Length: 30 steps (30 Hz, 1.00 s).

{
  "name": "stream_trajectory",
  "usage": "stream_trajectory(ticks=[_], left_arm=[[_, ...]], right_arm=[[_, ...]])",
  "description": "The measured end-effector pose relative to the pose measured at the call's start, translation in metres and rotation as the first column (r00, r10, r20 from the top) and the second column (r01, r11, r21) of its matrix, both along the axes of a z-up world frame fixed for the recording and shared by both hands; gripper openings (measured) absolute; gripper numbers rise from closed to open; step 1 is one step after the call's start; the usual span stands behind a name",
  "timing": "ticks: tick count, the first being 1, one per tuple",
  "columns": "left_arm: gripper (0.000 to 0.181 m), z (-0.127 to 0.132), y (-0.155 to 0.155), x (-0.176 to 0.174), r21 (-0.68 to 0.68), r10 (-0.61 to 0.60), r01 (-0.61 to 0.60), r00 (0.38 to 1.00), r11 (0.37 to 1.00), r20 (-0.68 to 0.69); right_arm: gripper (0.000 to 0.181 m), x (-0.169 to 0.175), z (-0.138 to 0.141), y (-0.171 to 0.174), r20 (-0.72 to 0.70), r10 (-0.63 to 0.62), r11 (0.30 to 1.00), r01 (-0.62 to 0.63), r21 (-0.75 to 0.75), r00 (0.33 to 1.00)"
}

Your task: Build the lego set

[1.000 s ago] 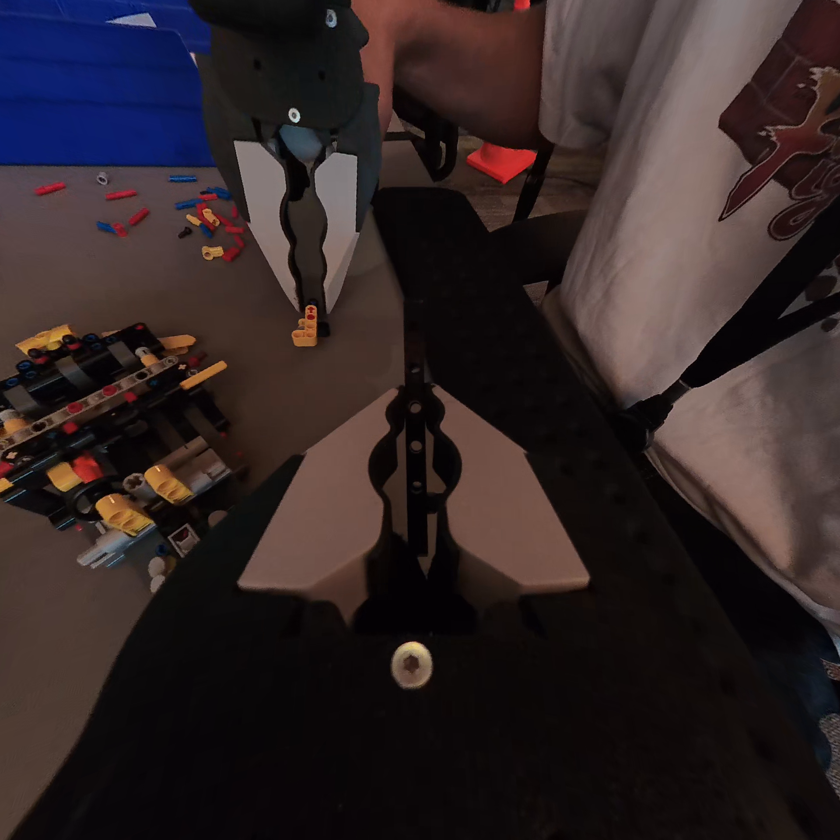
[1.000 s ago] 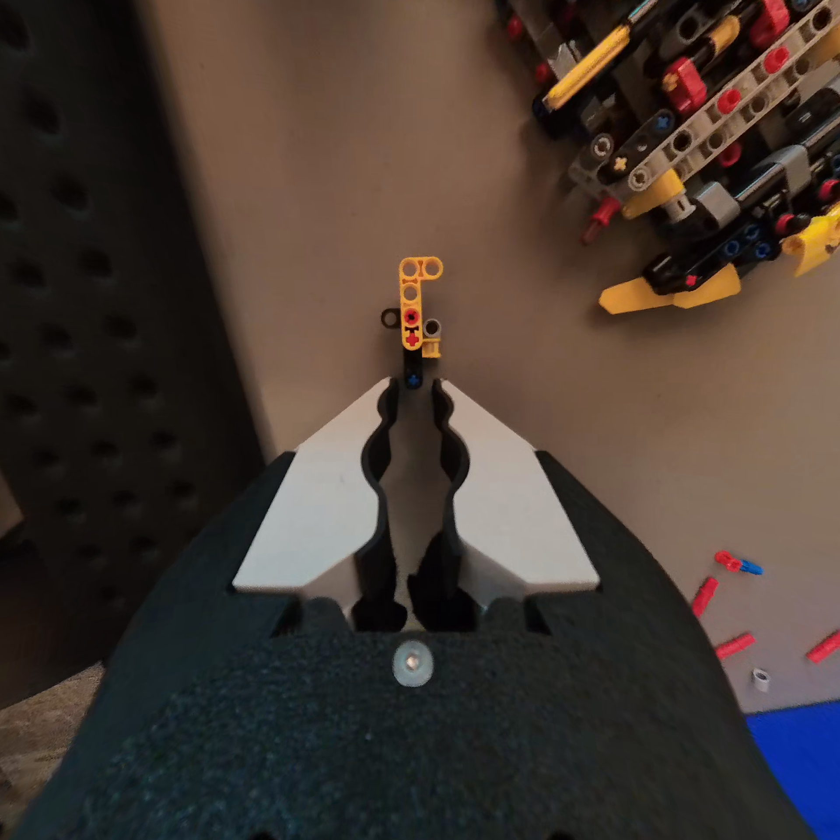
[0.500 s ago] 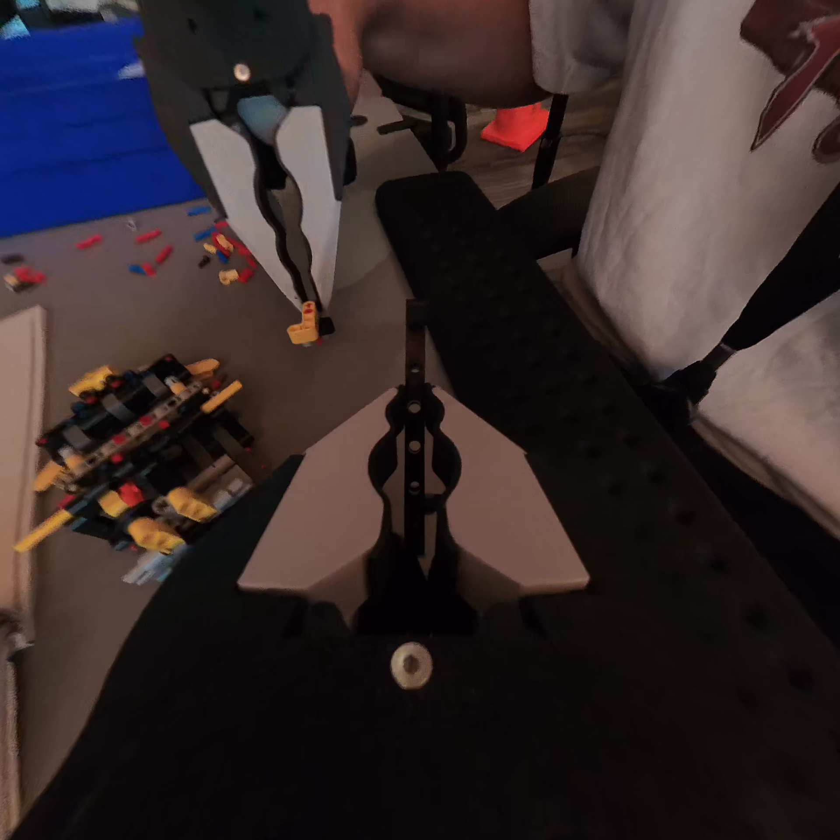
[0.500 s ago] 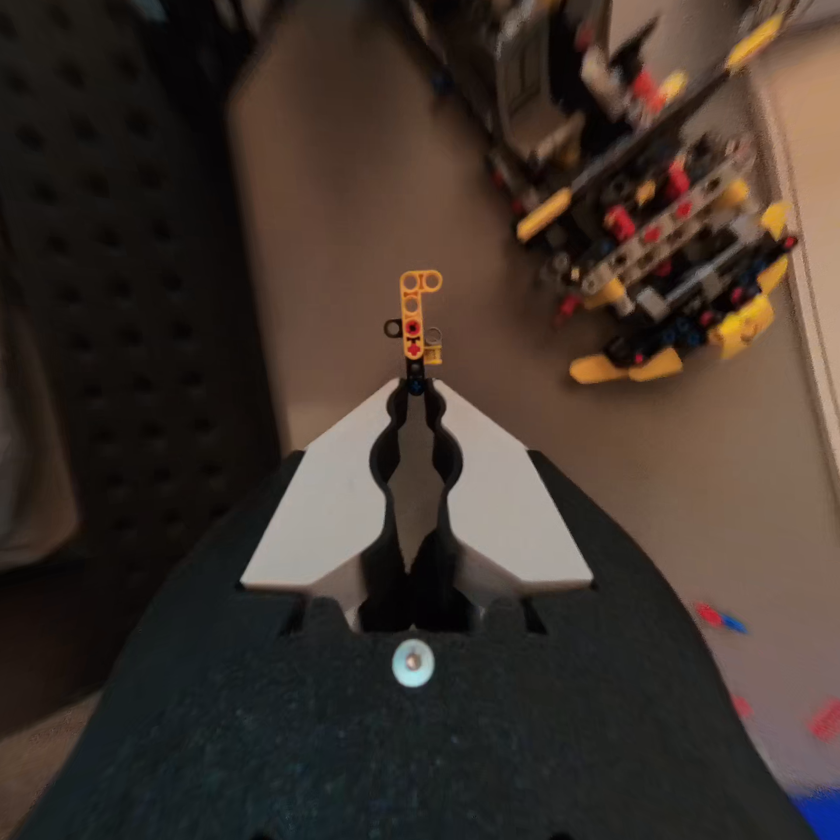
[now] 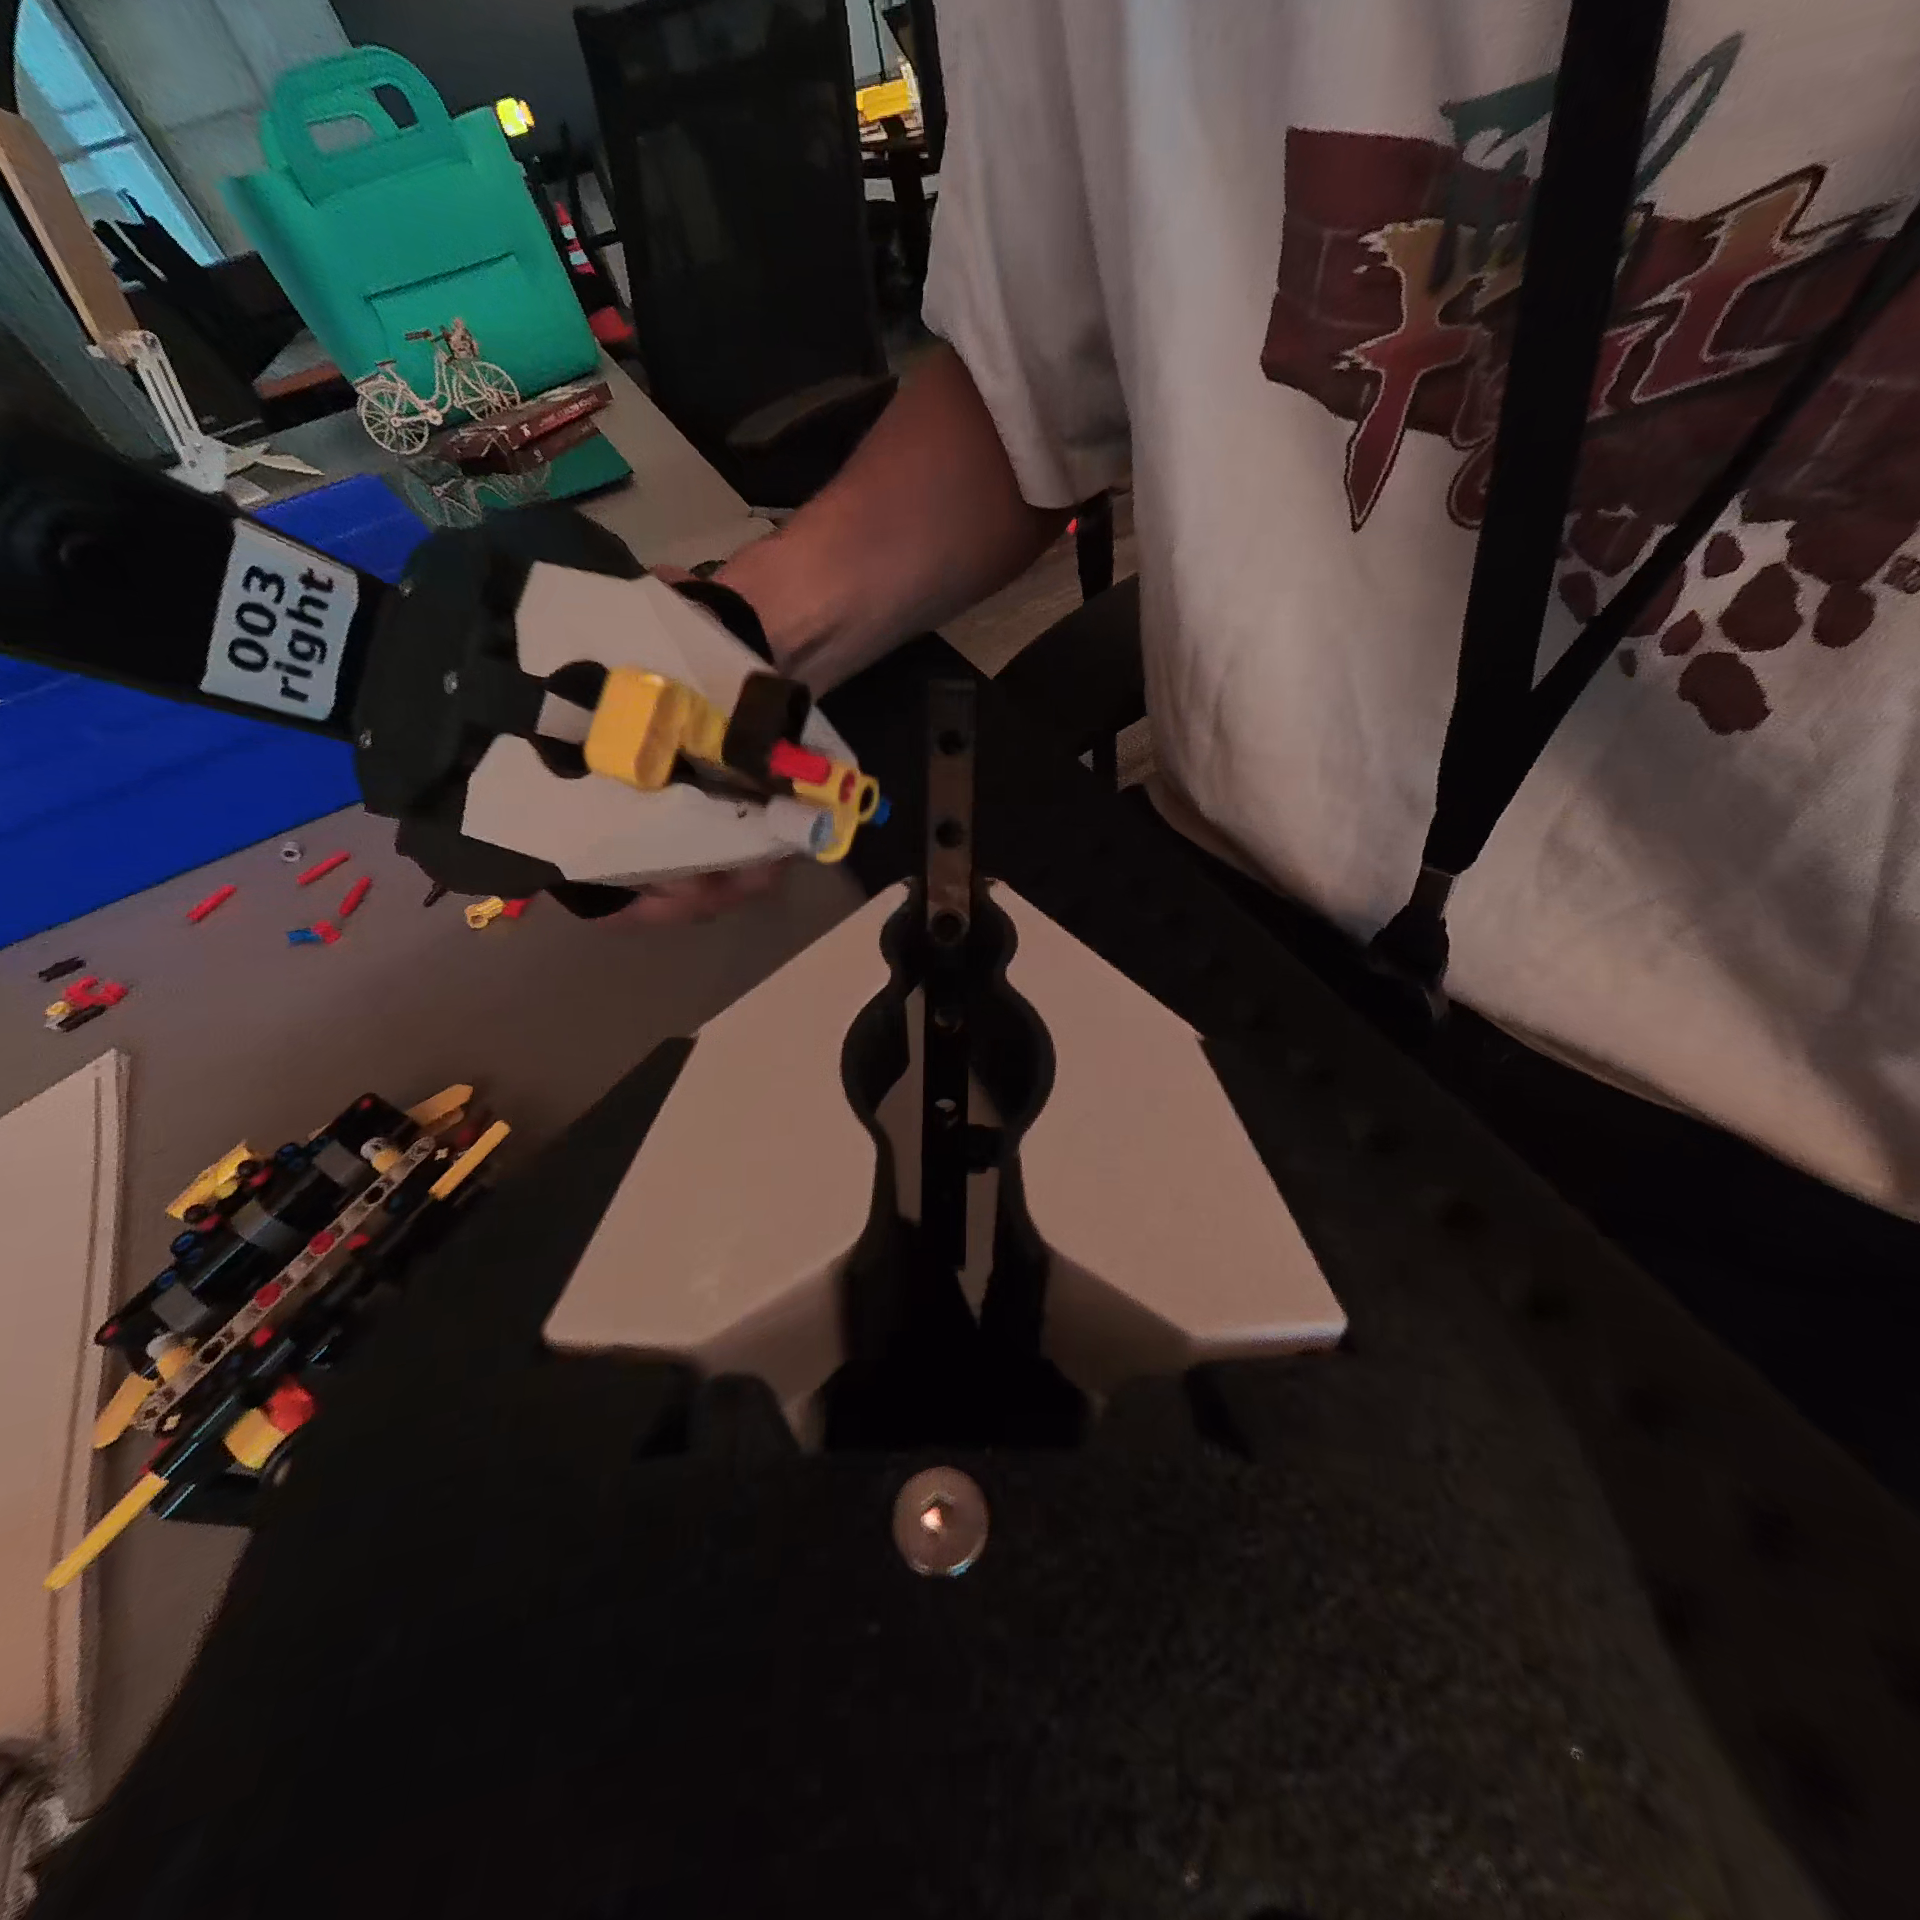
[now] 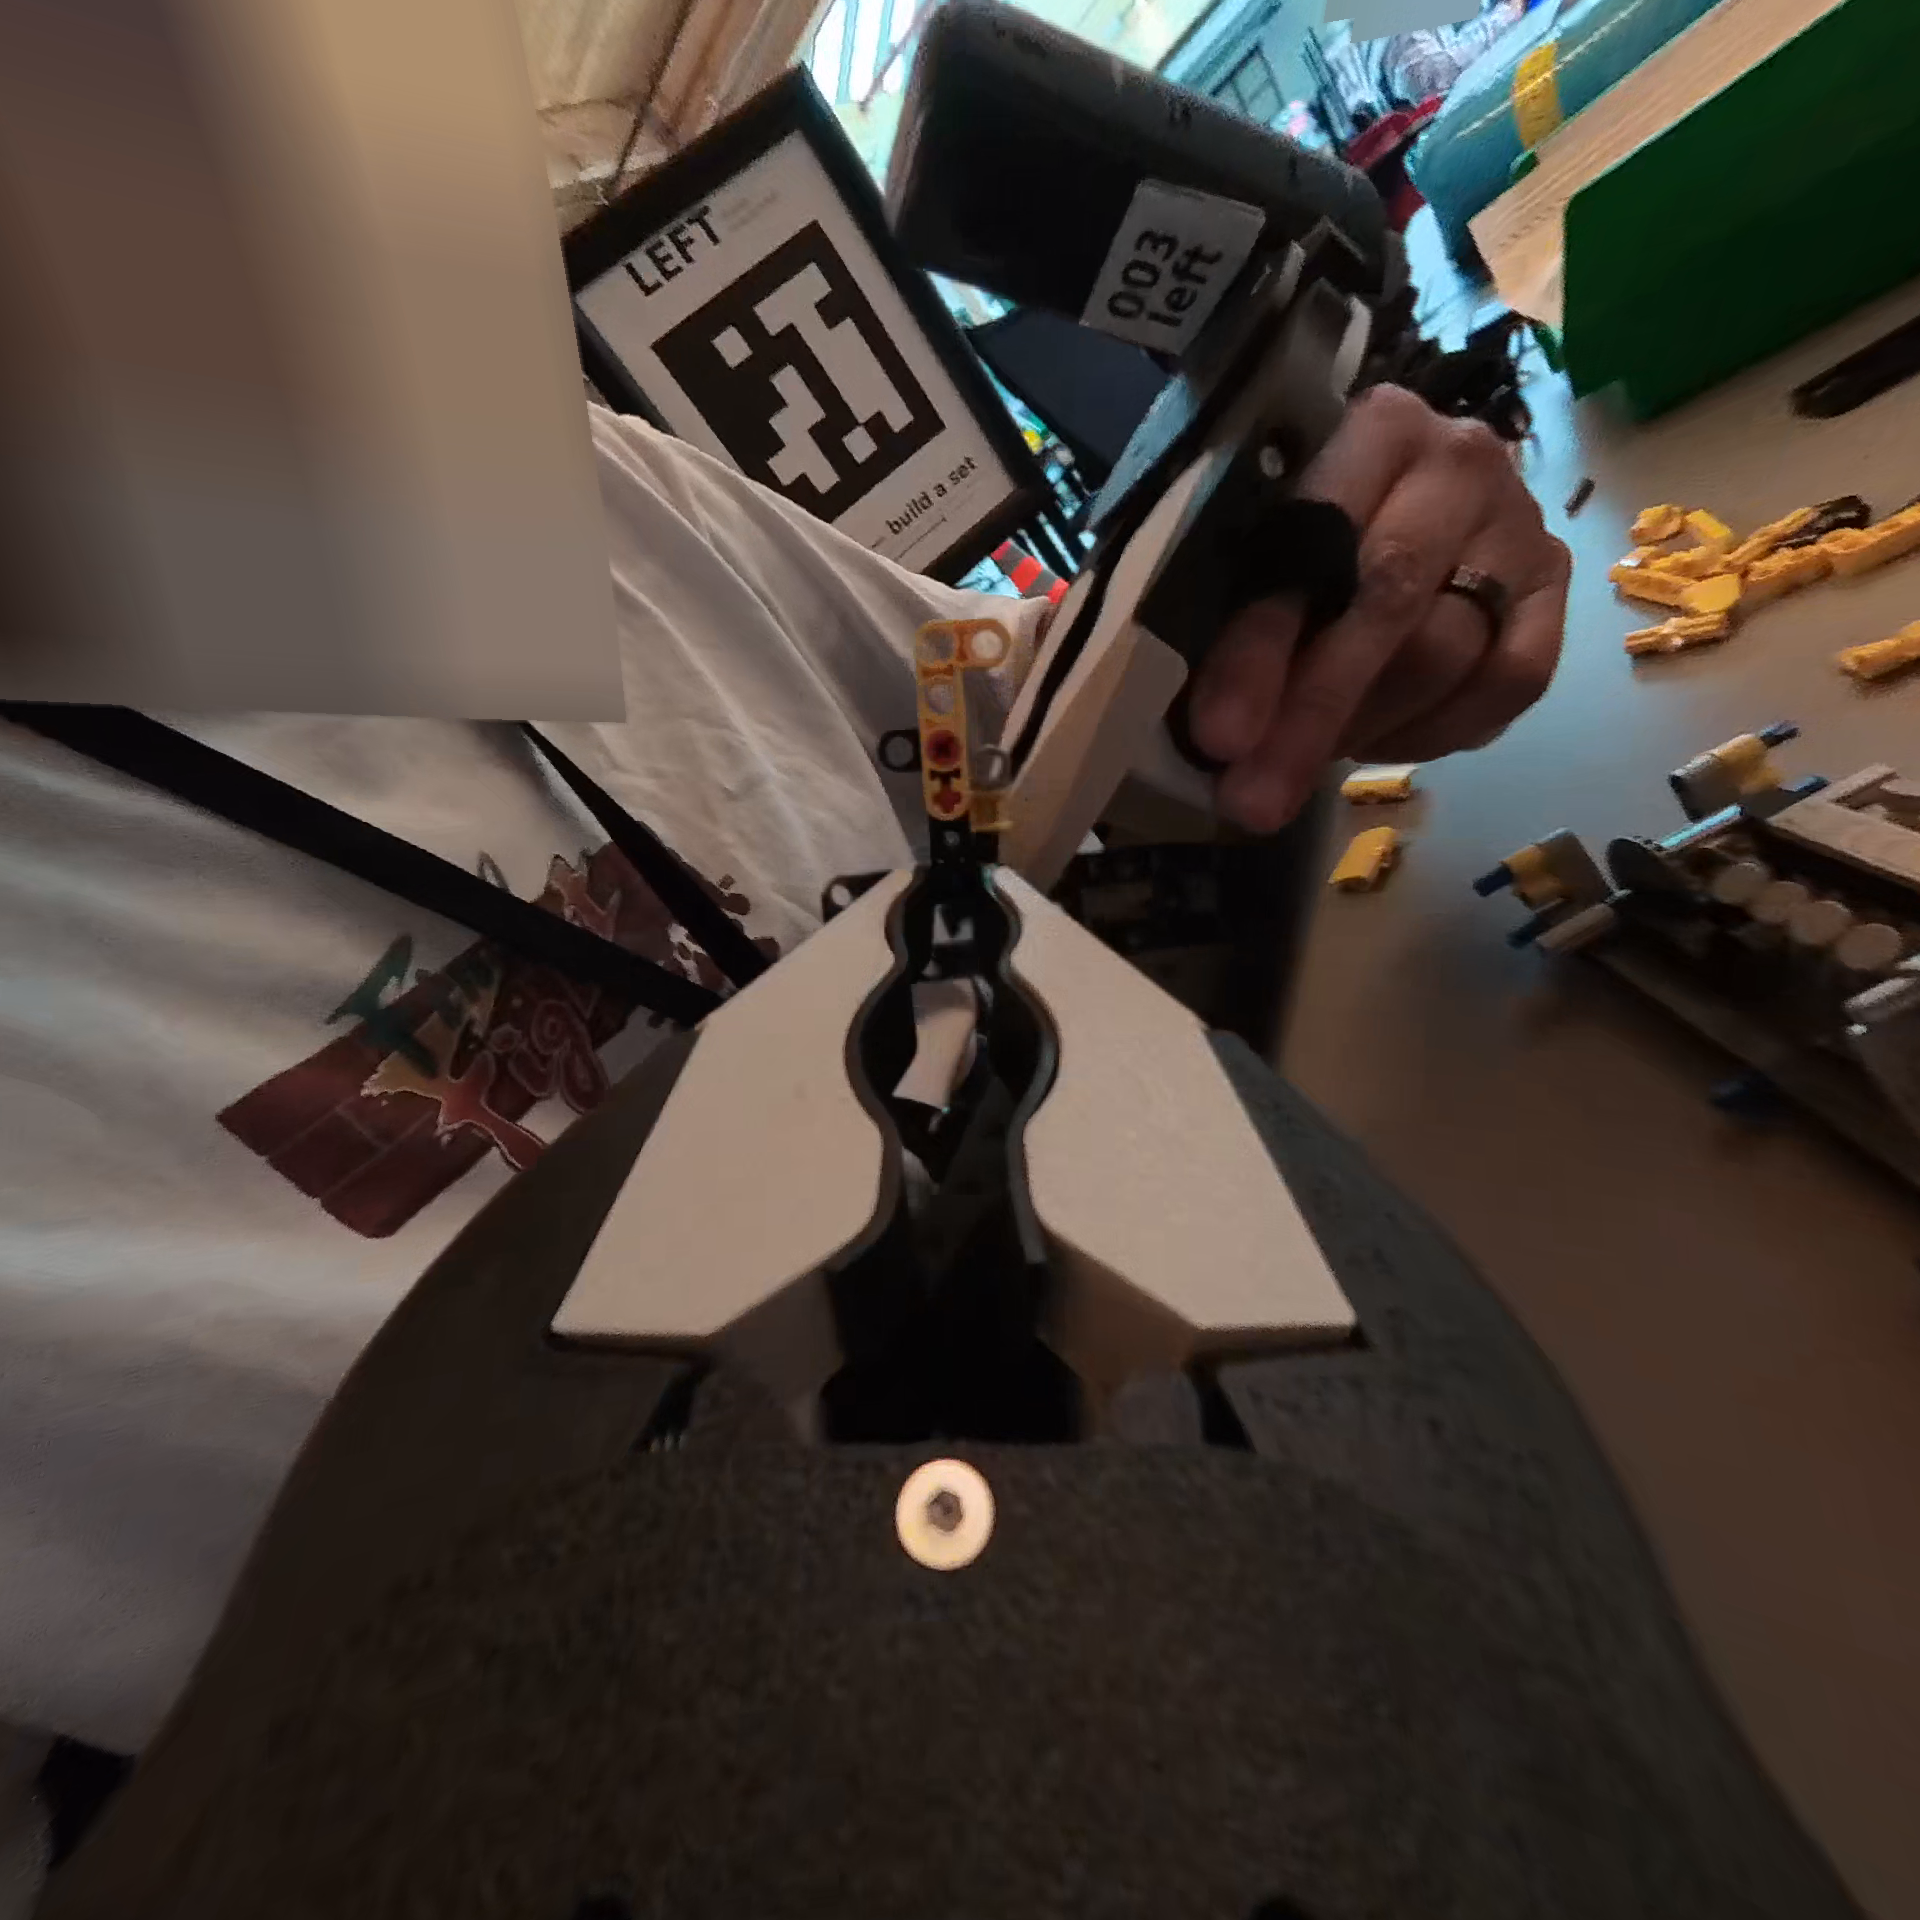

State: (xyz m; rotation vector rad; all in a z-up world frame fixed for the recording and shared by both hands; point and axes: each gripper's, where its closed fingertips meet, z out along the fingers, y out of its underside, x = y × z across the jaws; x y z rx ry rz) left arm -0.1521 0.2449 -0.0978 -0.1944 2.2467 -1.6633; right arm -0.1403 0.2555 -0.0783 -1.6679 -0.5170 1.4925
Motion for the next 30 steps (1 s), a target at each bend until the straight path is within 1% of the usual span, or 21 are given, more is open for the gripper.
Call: stream_trajectory(ticks=[1, 3, 8, 11, 12, 14, 20, 24, 27, 29, 30], left_arm=[[0.009, -0.001, 0.000, 0.000, 0.001, -0.002, 0.002, 1.000, 1.000, -0.007], [0.009, -0.002, 0.000, -0.001, -0.008, -0.014, 0.014, 1.000, 1.000, -0.022], [0.009, -0.003, -0.002, -0.004, -0.027, -0.041, 0.040, 0.998, 0.999, -0.049], [0.009, -0.002, -0.001, -0.005, -0.043, -0.052, 0.049, 0.996, 0.998, -0.066], [0.009, -0.002, -0.001, -0.005, -0.046, -0.055, 0.052, 0.996, 0.998, -0.068], [0.009, -0.004, -0.002, -0.007, -0.041, -0.064, 0.062, 0.995, 0.997, -0.076], [0.009, -0.004, -0.002, -0.008, -0.058, -0.082, 0.076, 0.991, 0.995, -0.102], [0.009, -0.004, -0.002, -0.008, -0.059, -0.086, 0.079, 0.990, 0.995, -0.114], [0.009, -0.004, -0.001, -0.010, -0.083, -0.102, 0.088, 0.978, 0.993, -0.182], [0.009, -0.003, -0.002, -0.013, -0.123, -0.143, 0.114, 0.955, 0.986, -0.261], [0.010, -0.003, -0.003, -0.014, -0.131, -0.155, 0.124, 0.951, 0.984, -0.268]], right_arm=[[0.007, -0.001, 0.002, -0.001, -0.013, 0.014, 1.000, -0.014, 0.001, 1.000], [0.007, -0.005, -0.003, -0.002, 0.015, 0.028, 1.000, -0.028, -0.003, 0.999], [0.007, -0.008, -0.008, -0.006, 0.020, 0.072, 0.997, -0.072, -0.016, 0.997], [0.007, -0.009, -0.004, -0.008, -0.018, 0.100, 0.995, -0.100, -0.019, 0.995], [0.007, -0.009, -0.003, -0.008, -0.028, 0.104, 0.994, -0.104, -0.023, 0.994], [0.007, -0.011, -0.007, -0.007, -0.002, 0.106, 0.994, -0.106, -0.027, 0.994], [0.007, -0.013, -0.005, -0.009, -0.030, 0.127, 0.991, -0.128, -0.035, 0.991], [0.007, -0.013, -0.006, -0.009, -0.024, 0.133, 0.990, -0.134, -0.043, 0.991], [0.007, -0.013, -0.007, -0.008, -0.022, 0.144, 0.988, -0.145, -0.055, 0.989], [0.007, -0.016, -0.007, -0.010, -0.042, 0.174, 0.982, -0.176, -0.073, 0.984], [0.007, -0.018, -0.006, -0.010, -0.057, 0.184, 0.979, -0.188, -0.080, 0.981]])
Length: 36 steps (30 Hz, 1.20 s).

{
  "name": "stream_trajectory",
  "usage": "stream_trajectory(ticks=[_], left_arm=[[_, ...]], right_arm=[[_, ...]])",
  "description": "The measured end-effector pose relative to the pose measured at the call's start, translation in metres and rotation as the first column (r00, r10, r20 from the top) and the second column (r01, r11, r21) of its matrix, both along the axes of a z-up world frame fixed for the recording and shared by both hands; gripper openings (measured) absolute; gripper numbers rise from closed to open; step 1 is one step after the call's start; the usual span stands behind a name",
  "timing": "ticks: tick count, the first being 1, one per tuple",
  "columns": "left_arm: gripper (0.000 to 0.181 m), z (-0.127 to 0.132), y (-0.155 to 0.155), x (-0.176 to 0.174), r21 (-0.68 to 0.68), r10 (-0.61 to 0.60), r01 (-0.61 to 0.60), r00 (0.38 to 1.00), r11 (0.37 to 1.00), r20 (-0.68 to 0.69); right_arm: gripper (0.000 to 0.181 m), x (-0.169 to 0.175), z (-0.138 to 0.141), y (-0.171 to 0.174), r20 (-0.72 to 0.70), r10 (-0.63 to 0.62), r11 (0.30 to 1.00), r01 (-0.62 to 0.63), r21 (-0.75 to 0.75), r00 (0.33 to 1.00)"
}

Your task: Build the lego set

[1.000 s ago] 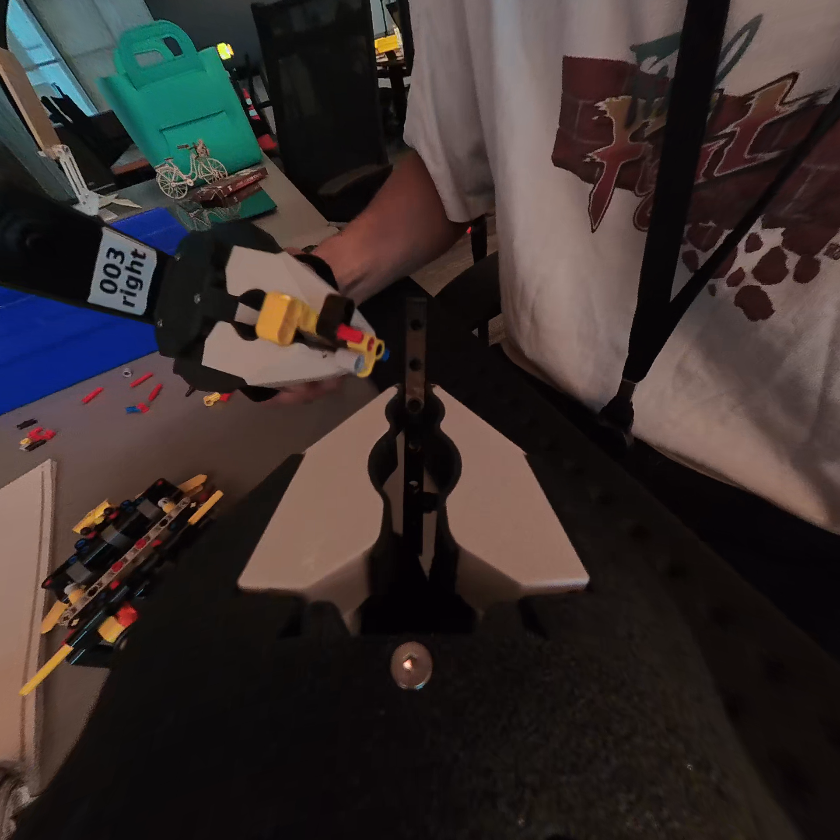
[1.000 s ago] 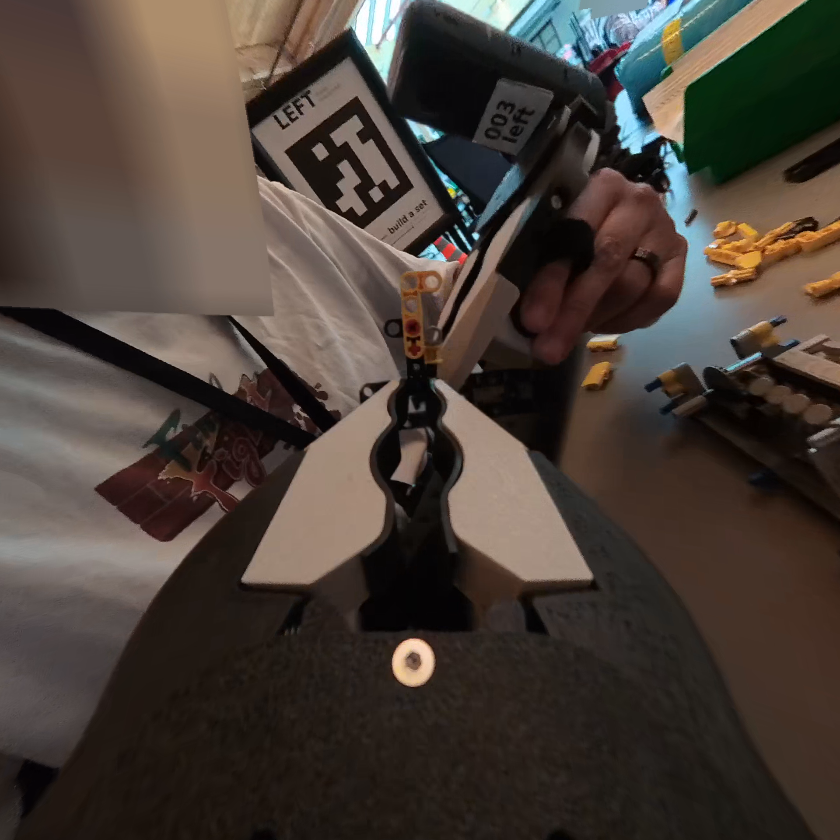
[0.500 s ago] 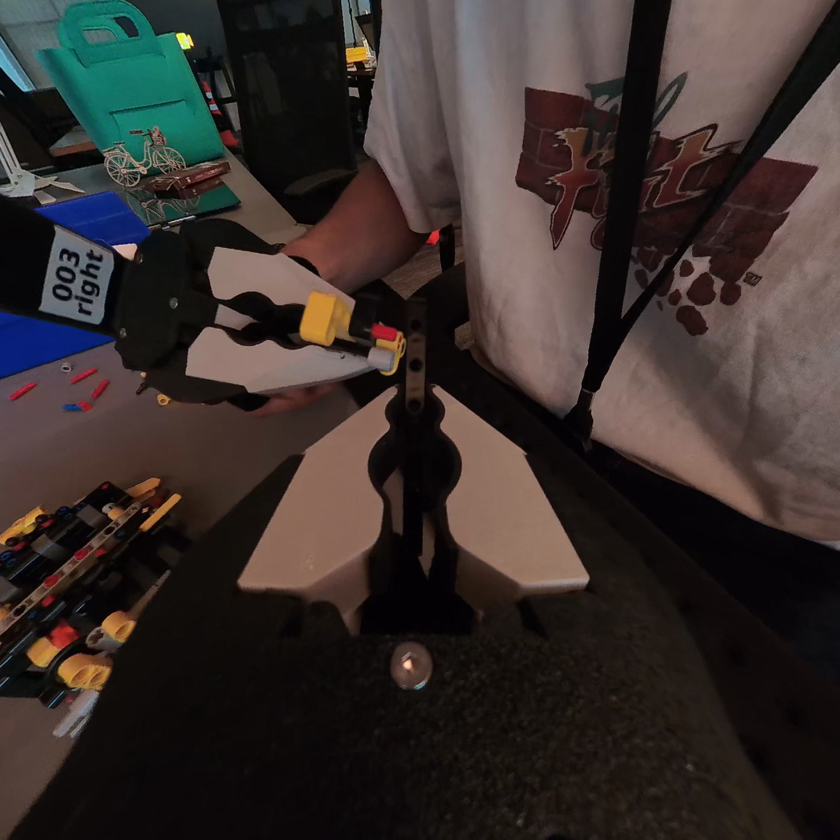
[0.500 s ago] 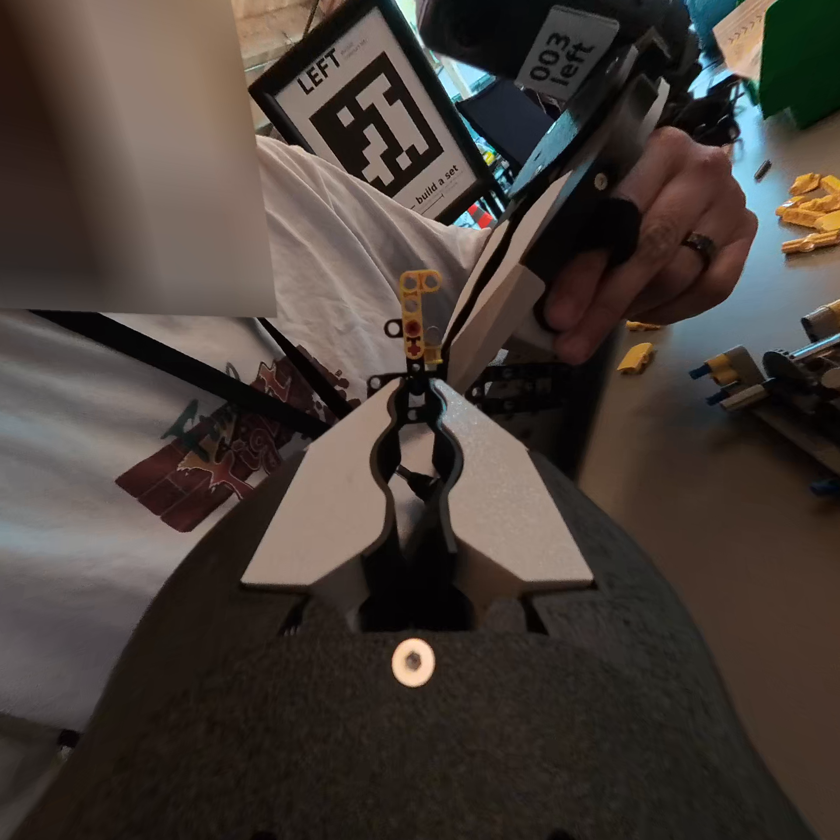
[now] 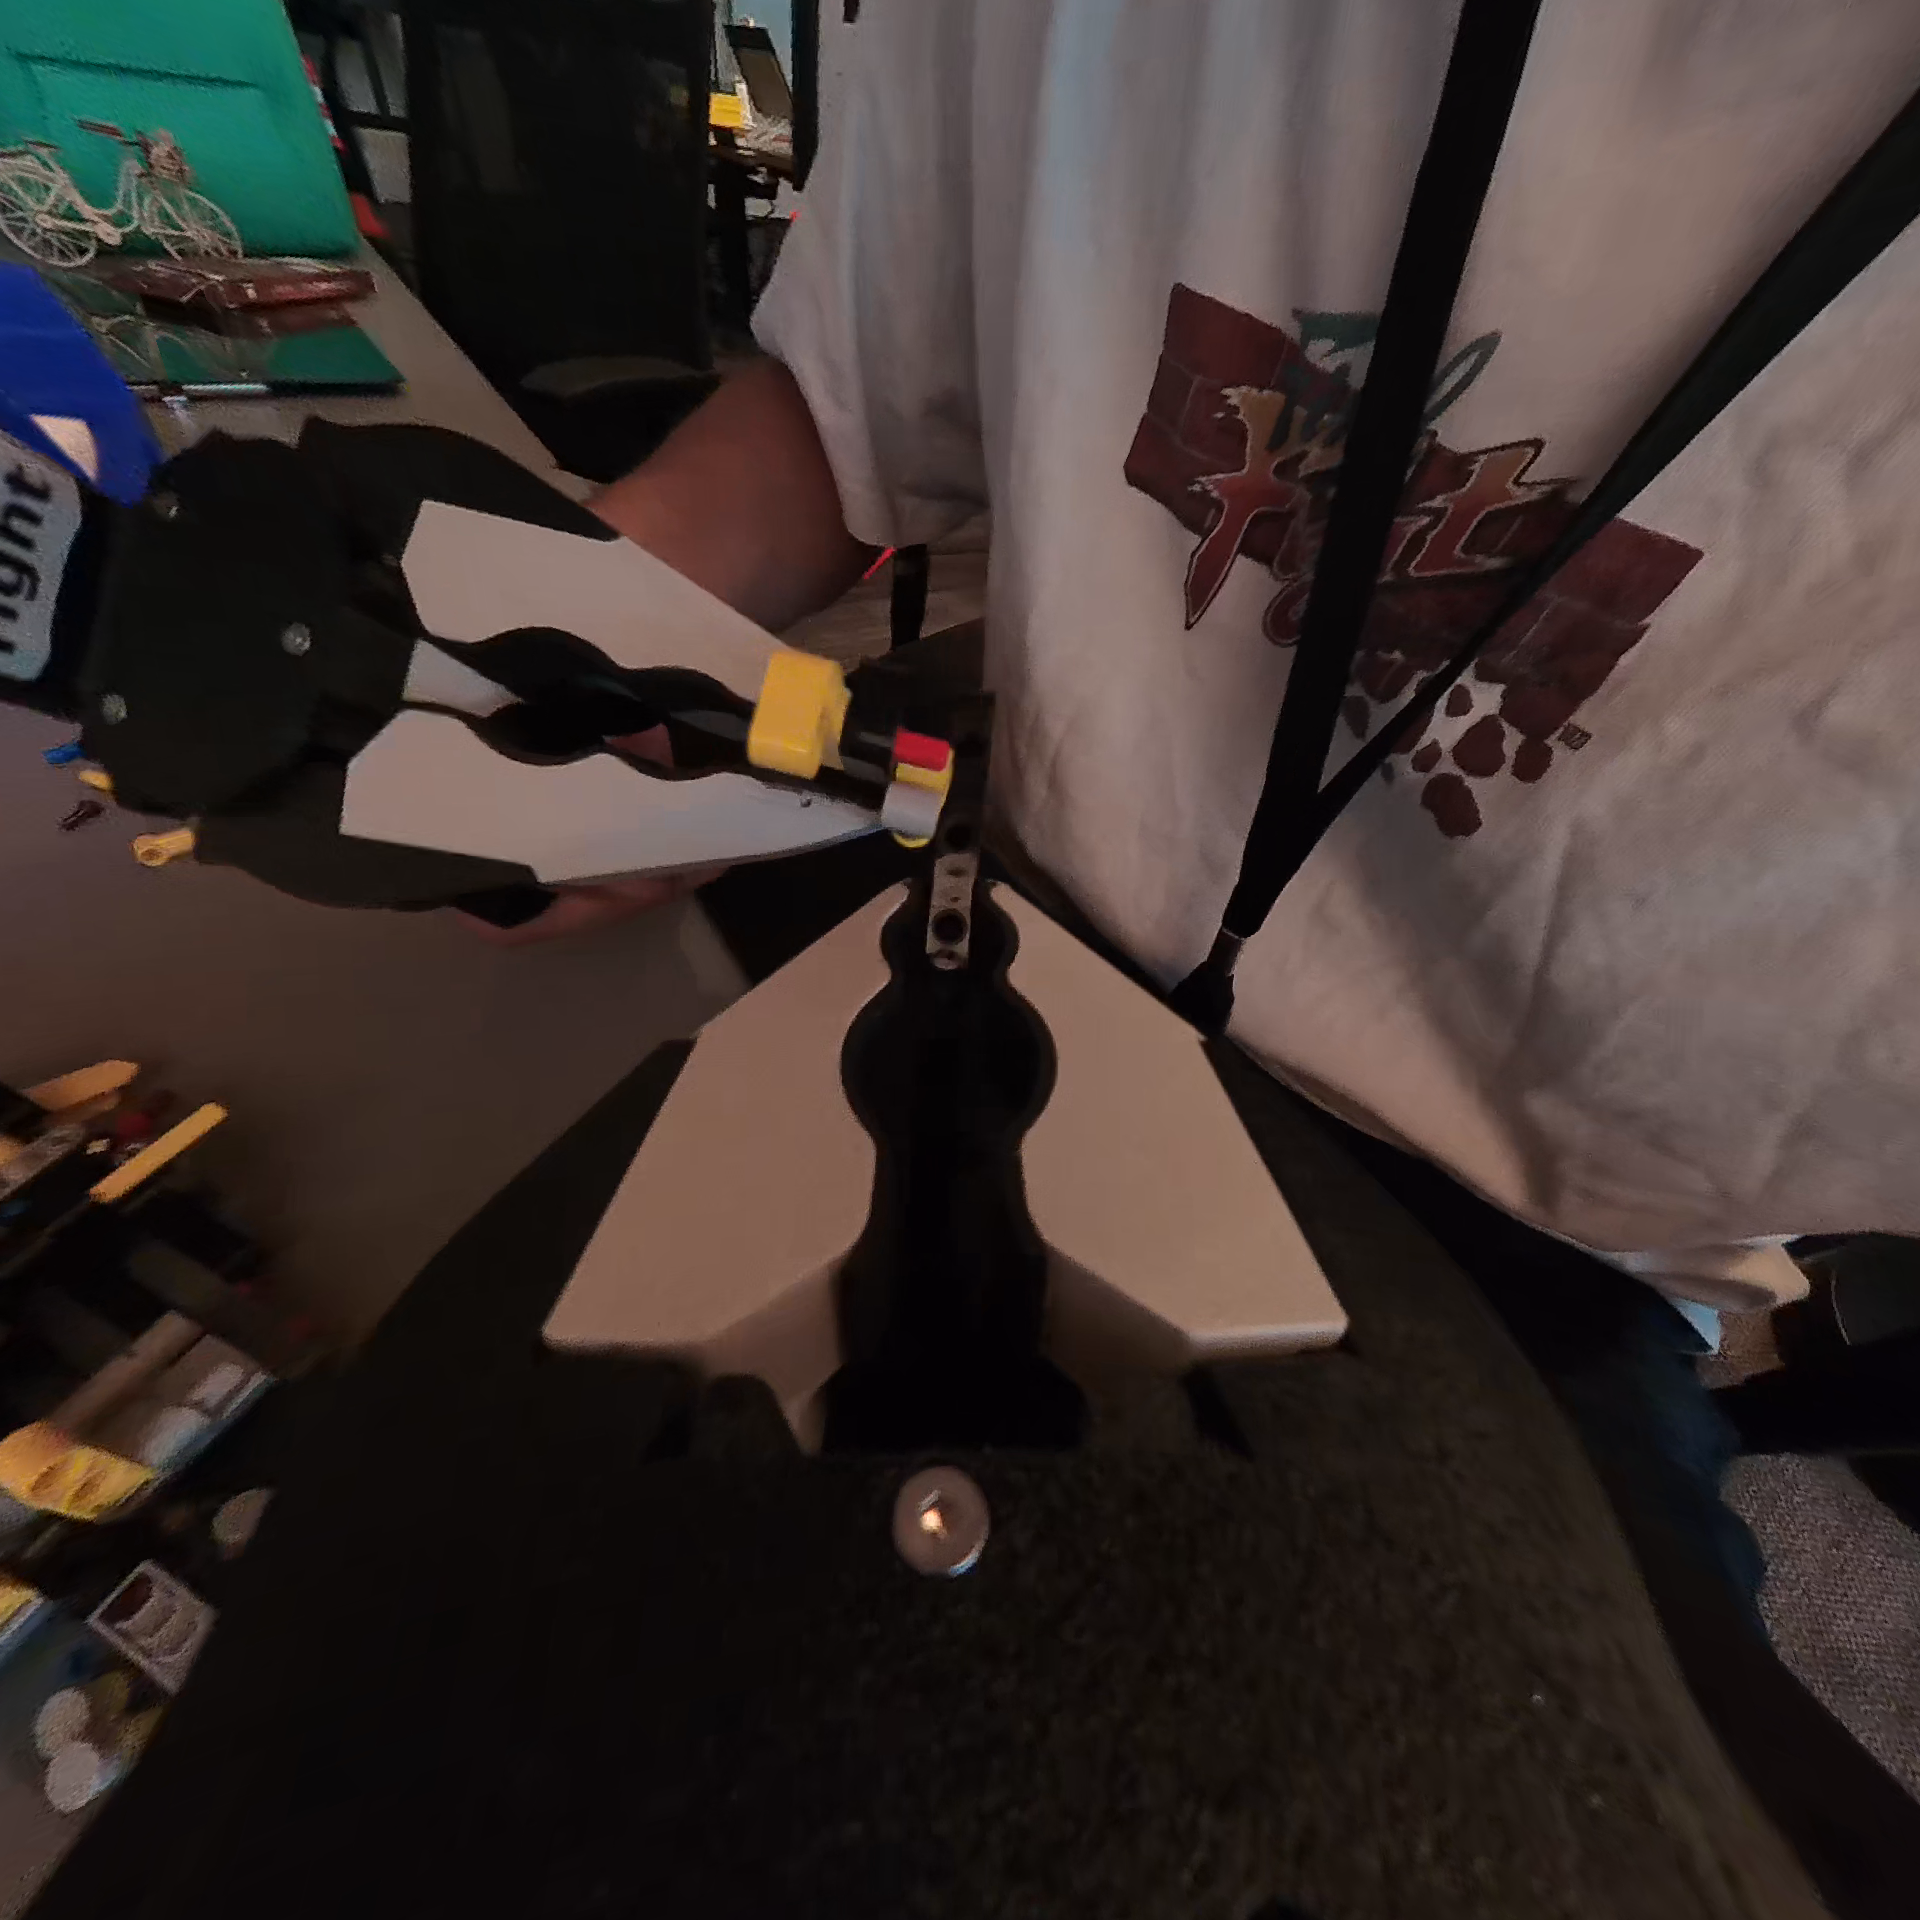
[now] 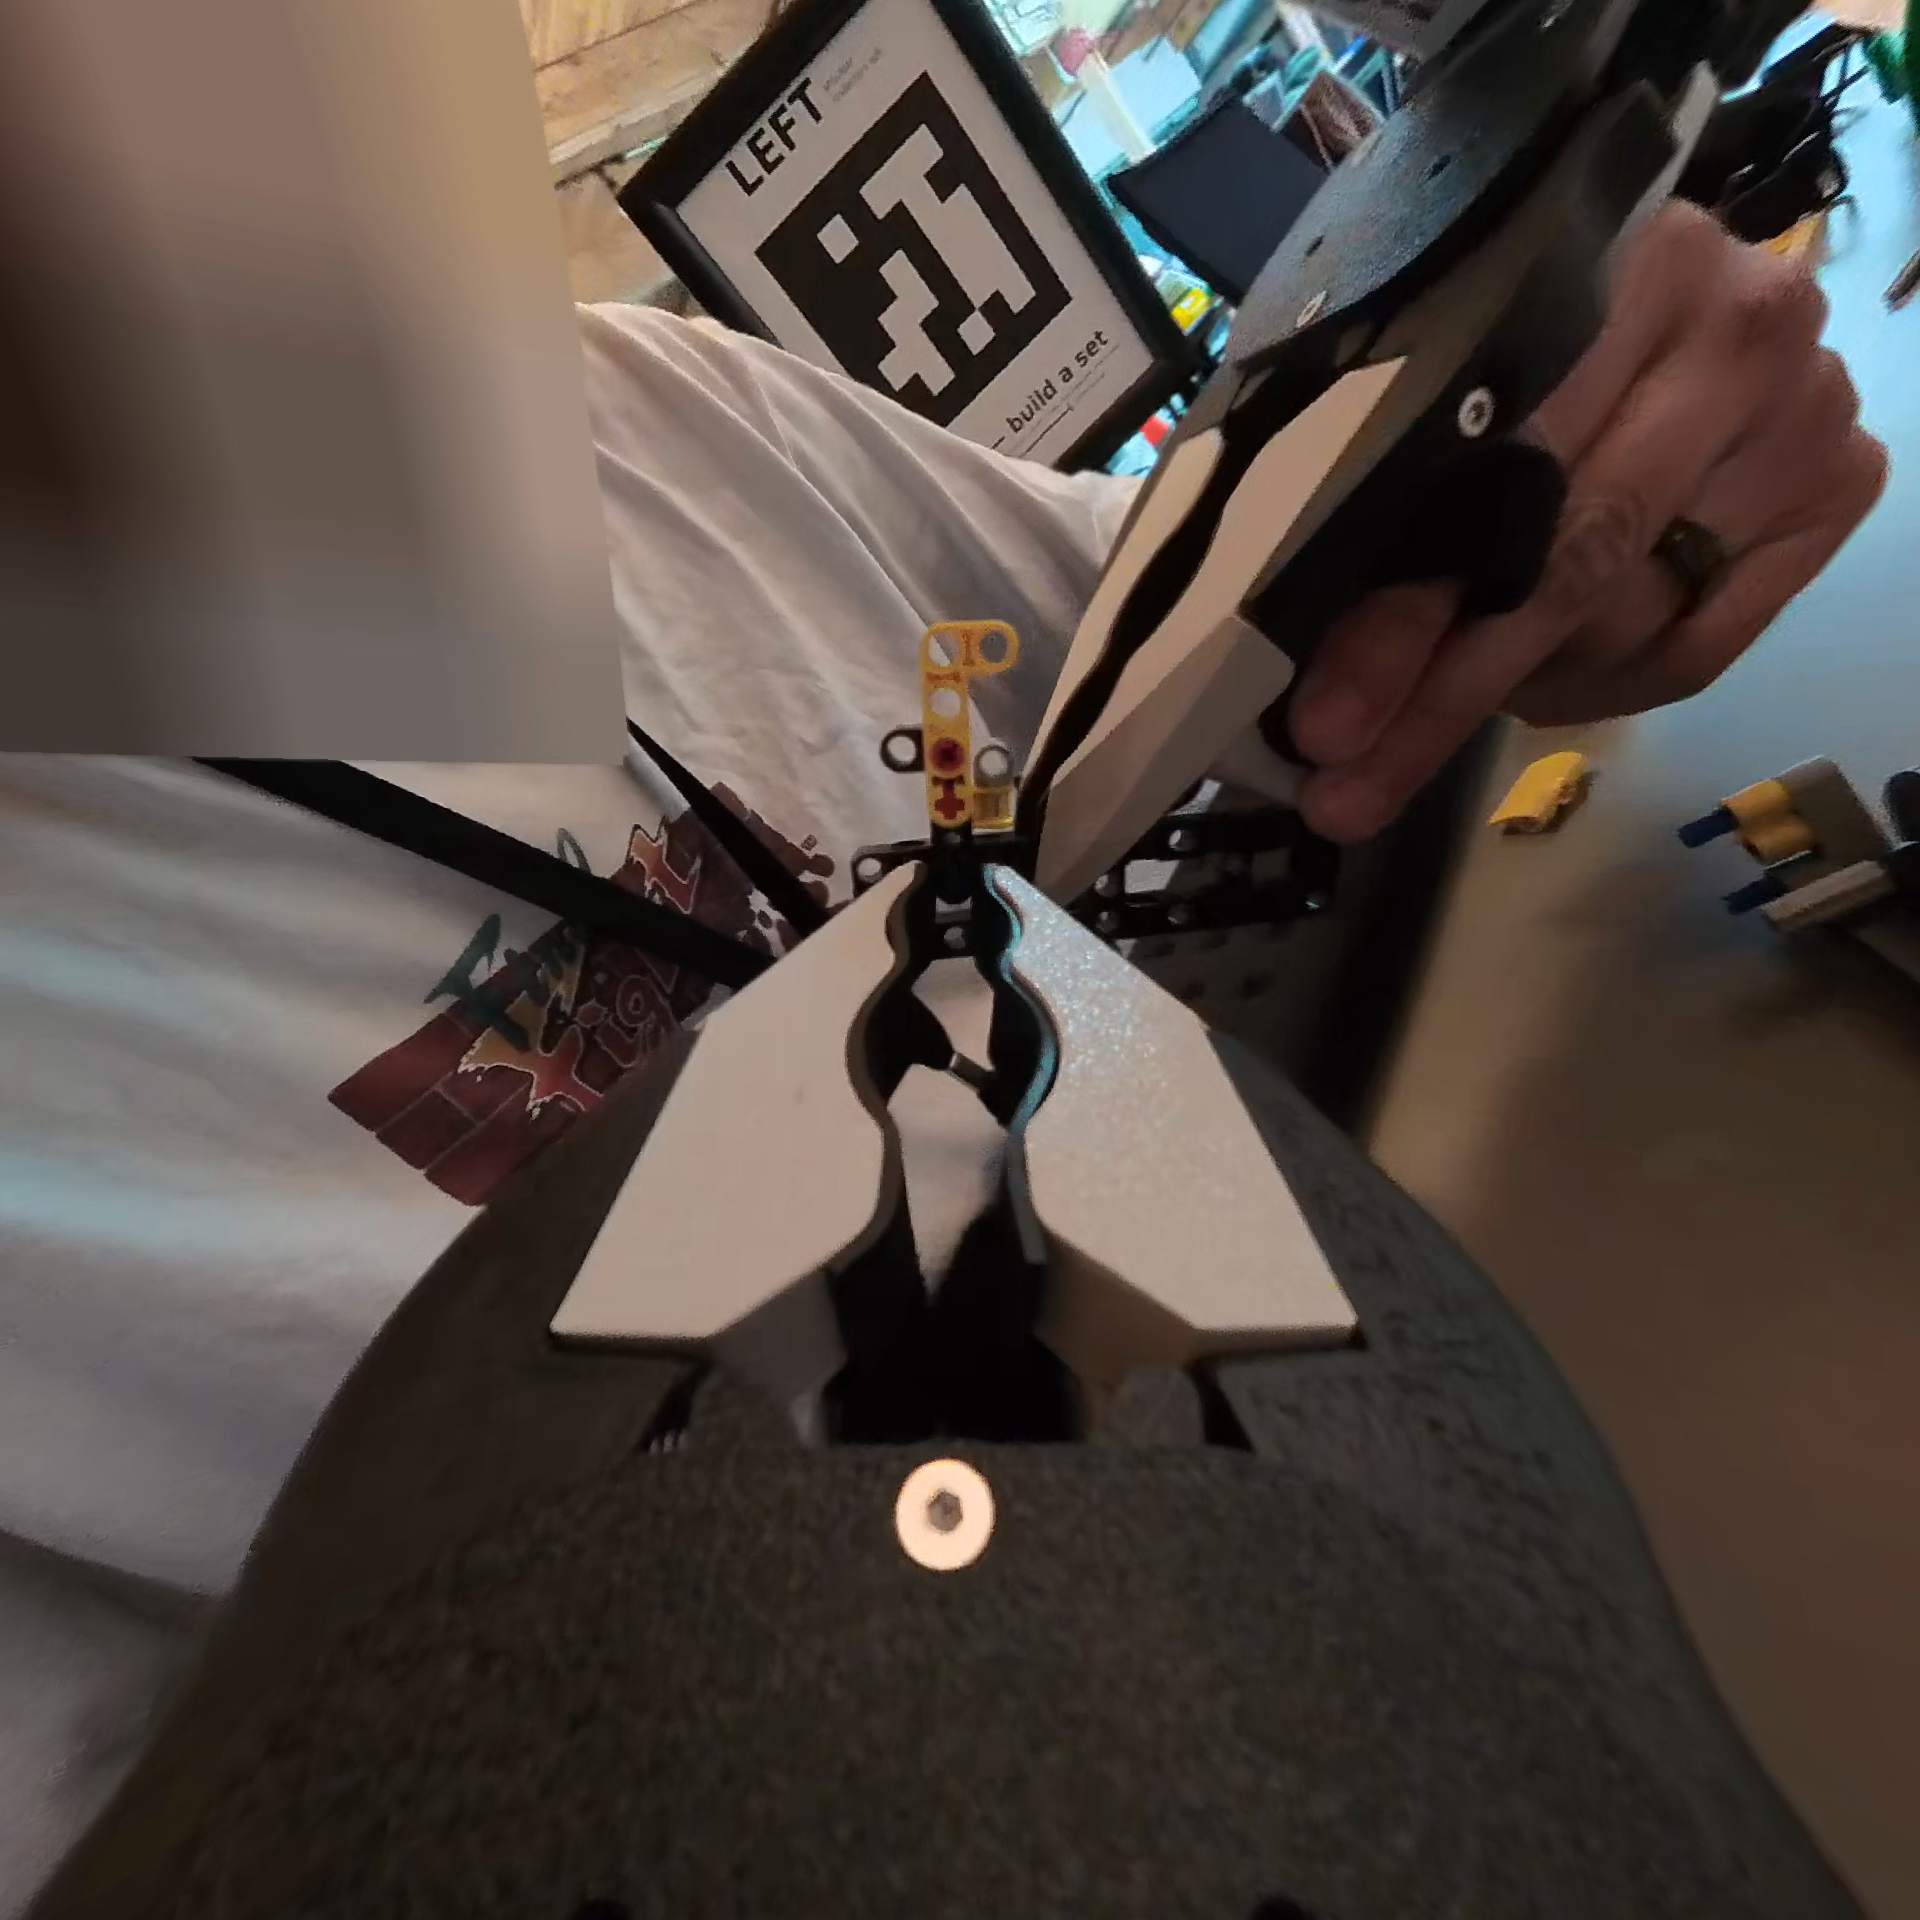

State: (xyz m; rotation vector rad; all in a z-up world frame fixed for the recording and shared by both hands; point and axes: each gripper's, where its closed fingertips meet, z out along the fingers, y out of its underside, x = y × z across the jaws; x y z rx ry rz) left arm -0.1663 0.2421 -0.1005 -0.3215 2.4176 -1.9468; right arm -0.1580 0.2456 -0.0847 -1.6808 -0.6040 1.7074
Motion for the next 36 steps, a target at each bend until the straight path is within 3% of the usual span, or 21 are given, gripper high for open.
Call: stream_trajectory(ticks=[7, 18, 27, 36], left_arm=[[0.010, 0.001, 0.000, -0.002, 0.015, -0.010, 0.009, 1.000, 1.000, 0.025], [0.010, 0.000, 0.010, 0.008, -0.039, 0.022, -0.025, 0.997, 0.999, -0.078], [0.009, 0.006, 0.012, 0.012, -0.100, 0.022, -0.033, 0.994, 0.994, -0.109], [0.008, 0.011, 0.016, 0.016, -0.174, 0.010, -0.041, 0.984, 0.984, -0.178]], right_arm=[[0.006, -0.005, 0.001, 0.000, -0.079, 0.010, 1.000, -0.012, -0.029, 0.997], [0.007, 0.004, 0.000, 0.010, 0.086, -0.205, 0.966, 0.188, 0.180, 0.975], [0.007, 0.008, 0.005, 0.014, -0.089, -0.212, 0.977, 0.213, 0.003, 0.973], [0.007, 0.014, 0.009, 0.019, -0.164, -0.201, 0.979, 0.193, -0.062, 0.966]])
